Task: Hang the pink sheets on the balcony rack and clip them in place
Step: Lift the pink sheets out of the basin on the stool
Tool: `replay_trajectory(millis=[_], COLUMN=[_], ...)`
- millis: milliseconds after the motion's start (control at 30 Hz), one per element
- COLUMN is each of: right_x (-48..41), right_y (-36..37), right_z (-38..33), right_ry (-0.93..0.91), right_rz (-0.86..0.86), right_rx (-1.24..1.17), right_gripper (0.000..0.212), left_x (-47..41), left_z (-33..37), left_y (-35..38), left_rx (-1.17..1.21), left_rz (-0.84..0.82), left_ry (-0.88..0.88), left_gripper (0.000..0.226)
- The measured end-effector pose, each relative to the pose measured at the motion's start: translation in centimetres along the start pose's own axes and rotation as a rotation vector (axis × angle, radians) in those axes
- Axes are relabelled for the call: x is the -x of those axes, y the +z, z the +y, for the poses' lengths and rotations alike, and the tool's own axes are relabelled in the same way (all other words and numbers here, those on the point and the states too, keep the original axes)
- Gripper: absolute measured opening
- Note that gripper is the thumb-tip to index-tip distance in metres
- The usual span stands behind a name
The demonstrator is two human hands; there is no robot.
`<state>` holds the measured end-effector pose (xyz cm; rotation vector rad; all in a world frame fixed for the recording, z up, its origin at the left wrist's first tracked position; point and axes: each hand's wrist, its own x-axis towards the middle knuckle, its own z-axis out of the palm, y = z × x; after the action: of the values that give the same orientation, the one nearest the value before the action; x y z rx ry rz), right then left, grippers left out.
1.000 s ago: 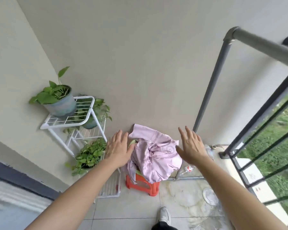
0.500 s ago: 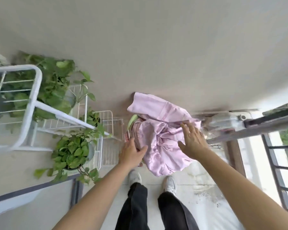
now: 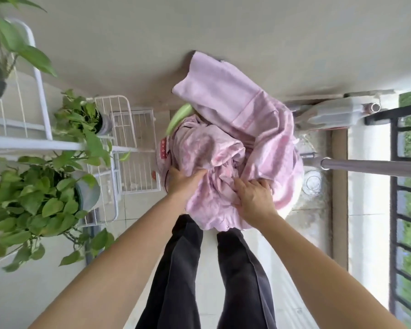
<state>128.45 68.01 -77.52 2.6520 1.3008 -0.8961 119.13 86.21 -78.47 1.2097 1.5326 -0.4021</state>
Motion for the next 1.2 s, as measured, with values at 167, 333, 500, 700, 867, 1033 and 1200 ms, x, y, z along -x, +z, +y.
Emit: replay_trajectory(millis=[167, 333, 500, 700, 867, 1033, 1200], right_x=[-0.5, -1.2, -0.1, 2.7, 2.6, 0.8, -0.3], right_y=[-1.3, -1.8, -1.9, -1.8, -4.3, -8.0, -17.5], right_z=[0.5, 1.9, 0.9, -0.6, 1.3, 3.5, 2.2], right_ry=[0.011, 0.181, 0.088, -0.174, 0.193, 0.287, 0.089], right_rz=[0.024, 0.044, 0.050, -0.003, -0.062, 0.141, 0.330], right_rx=[-0.138, -0.142, -0.131, -0.289, -0.673, -0.662, -0.604], right_gripper=[0.034, 0.081, 0.050, 0.048, 0.049, 0.092, 0.117], left_x=[-0.1, -0.7, -0.5, 1.0, 4.1, 11.8, 22.4], left_z=[1.0, 2.4, 4.0, 3.7, 5.1, 9.5, 15.4], left_y=[-1.8, -2.5, -1.2, 0.3, -0.9, -3.7, -8.4], left_rx=[0.278, 0.416, 0.462, 0.280, 0.325, 0.106, -0.023], left_rz=[-0.093, -0.210, -0.242, -0.039, -0.008, -0.230, -0.293], left_ry=[-0.160, -0.166, -0.128, -0.032, 0.020, 0.431, 0.759], left_gripper=[0.072, 0.031, 0.054, 0.046, 0.016, 0.025, 0.045])
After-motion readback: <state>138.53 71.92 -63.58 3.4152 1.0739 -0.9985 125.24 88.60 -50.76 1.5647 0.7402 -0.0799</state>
